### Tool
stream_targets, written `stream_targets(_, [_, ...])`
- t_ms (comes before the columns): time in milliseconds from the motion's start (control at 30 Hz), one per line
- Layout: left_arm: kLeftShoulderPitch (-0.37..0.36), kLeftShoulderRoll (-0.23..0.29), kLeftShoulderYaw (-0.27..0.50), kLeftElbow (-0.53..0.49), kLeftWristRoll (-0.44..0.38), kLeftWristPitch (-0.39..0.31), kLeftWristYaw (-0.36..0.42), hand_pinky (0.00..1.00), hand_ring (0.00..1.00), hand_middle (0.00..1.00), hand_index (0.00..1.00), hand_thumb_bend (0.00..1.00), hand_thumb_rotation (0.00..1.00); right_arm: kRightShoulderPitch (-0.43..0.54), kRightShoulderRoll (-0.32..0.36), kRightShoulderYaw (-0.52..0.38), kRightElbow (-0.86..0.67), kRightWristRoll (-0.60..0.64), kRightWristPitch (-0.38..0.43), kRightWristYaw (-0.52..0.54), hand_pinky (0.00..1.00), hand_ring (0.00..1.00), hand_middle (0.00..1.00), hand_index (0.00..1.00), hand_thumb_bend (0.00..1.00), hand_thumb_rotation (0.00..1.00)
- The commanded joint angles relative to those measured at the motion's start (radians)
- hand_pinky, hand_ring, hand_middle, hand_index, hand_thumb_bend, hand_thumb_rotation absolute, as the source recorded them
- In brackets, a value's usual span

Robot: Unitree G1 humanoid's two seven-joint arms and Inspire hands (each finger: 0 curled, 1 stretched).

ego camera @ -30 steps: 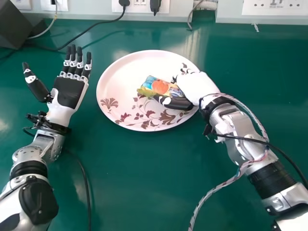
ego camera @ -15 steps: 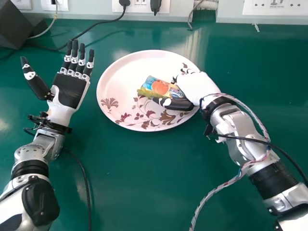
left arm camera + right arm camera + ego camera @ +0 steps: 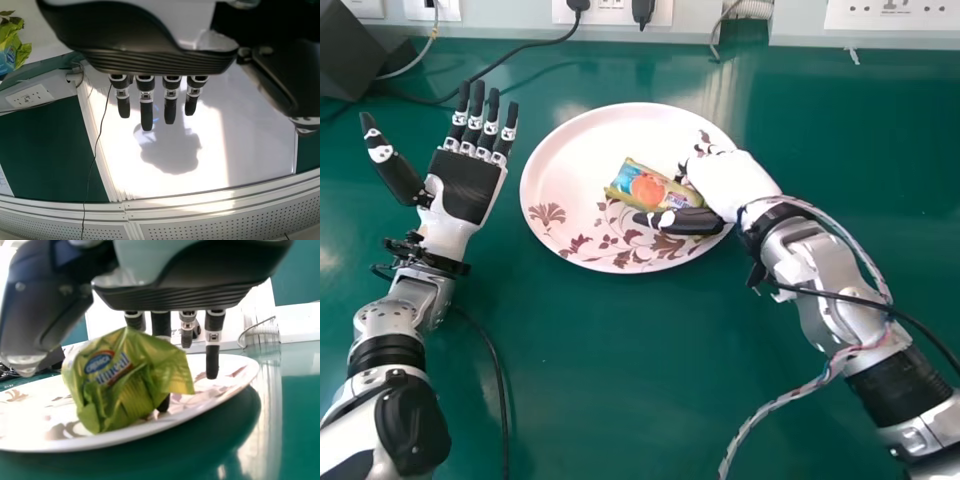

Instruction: Pick up biscuit and place it in the plate

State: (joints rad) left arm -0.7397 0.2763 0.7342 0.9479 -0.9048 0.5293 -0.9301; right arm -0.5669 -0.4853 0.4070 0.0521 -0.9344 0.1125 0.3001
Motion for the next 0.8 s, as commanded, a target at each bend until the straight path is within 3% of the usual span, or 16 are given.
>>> stream_targets(0, [0.032, -0.009, -0.009, -0.007, 0.004, -0.001, 0.006, 0.95, 0.90, 0.96, 1.00, 1.00, 0.67, 0.030, -0.001, 0.005, -0.021, 0.004, -0.009, 0.011, 0.66, 0.78, 0.83, 0.69, 1.00, 0.70])
stream_targets(367, [0.045, -0.022, -0.004, -0.053, -0.010, 0.008, 0.054, 0.96, 0.91, 0.97, 1.00, 1.00, 0.69, 0.040, -0.005, -0.015, -0.089, -0.002, 0.000, 0.028, 0.68, 0.78, 0.83, 0.70, 1.00, 0.74])
stream_targets(767, [0.053, -0.038, 0.000, -0.087, -0.022, 0.007, 0.094, 0.97, 0.91, 0.98, 1.00, 1.00, 0.70, 0.052, -0.014, -0.048, -0.164, -0.009, 0.009, 0.047, 0.71, 0.79, 0.85, 0.77, 1.00, 0.75])
